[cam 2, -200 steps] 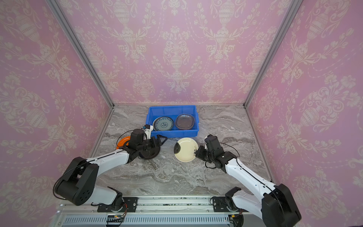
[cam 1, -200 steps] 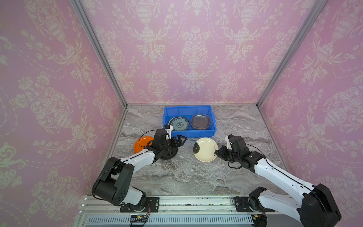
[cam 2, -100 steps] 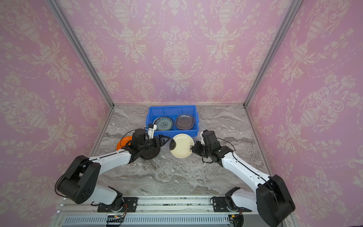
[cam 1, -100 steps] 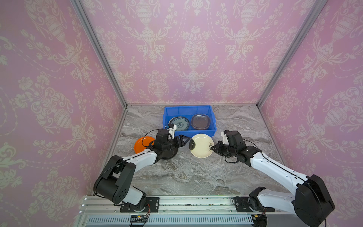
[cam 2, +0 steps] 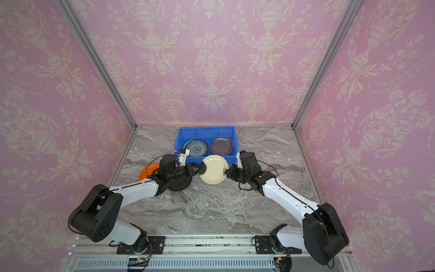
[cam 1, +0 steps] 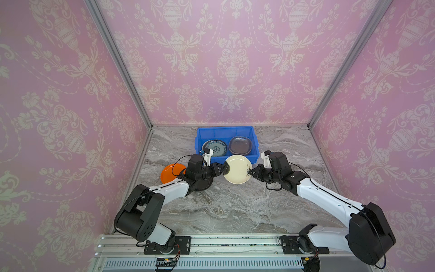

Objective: Place the plates into the plastic bin on the countertop
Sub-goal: Place the plate in the plastic bin.

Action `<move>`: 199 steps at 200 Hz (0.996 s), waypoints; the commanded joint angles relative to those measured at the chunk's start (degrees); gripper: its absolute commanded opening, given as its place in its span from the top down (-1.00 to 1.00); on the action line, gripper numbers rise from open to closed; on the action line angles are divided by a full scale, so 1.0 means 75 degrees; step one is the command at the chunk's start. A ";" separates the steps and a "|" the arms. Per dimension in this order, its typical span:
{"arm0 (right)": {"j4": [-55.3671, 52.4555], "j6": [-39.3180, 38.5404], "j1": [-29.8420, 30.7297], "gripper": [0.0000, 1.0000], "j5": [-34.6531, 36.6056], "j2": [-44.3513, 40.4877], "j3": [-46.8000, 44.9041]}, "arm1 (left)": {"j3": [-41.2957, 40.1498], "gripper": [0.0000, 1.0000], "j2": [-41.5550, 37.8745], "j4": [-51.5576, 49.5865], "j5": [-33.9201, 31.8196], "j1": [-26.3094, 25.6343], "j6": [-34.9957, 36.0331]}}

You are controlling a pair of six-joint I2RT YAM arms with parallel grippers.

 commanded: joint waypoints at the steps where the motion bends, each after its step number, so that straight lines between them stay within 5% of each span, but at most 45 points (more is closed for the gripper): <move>1: 0.0395 -0.0058 0.0103 1.00 -0.0186 0.0142 0.0354 | 0.0084 0.63 0.0094 0.0056 0.0144 -0.0034 -0.0006; 33: 0.0502 -0.0080 0.0188 1.00 -0.0172 0.0348 0.0473 | 0.0086 1.00 0.0117 0.0093 0.0165 -0.0034 -0.0050; 76: 0.0424 -0.0249 0.0200 0.77 -0.0036 0.0574 0.0638 | 0.0051 1.00 0.0064 0.0064 0.0242 -0.0033 -0.0120; 123: 0.0590 -0.0313 0.0200 0.74 -0.0090 0.0979 0.0941 | -0.0073 1.00 -0.0072 0.0287 0.0398 -0.0033 -0.0261; 167: 0.0658 -0.0342 0.0200 1.00 -0.0143 0.1244 0.1259 | -0.0159 1.00 -0.0365 -0.0152 0.0121 -0.0022 -0.0029; 172: 0.0630 -0.0370 0.0200 1.00 -0.0137 0.1262 0.1319 | -0.0175 0.81 -0.0430 -0.0250 0.0050 -0.0022 0.0018; 199: 0.0103 -0.0670 0.0209 1.00 0.0108 0.1480 0.1965 | -0.0201 -0.87 -0.1072 -0.1140 -0.0516 0.0013 0.0532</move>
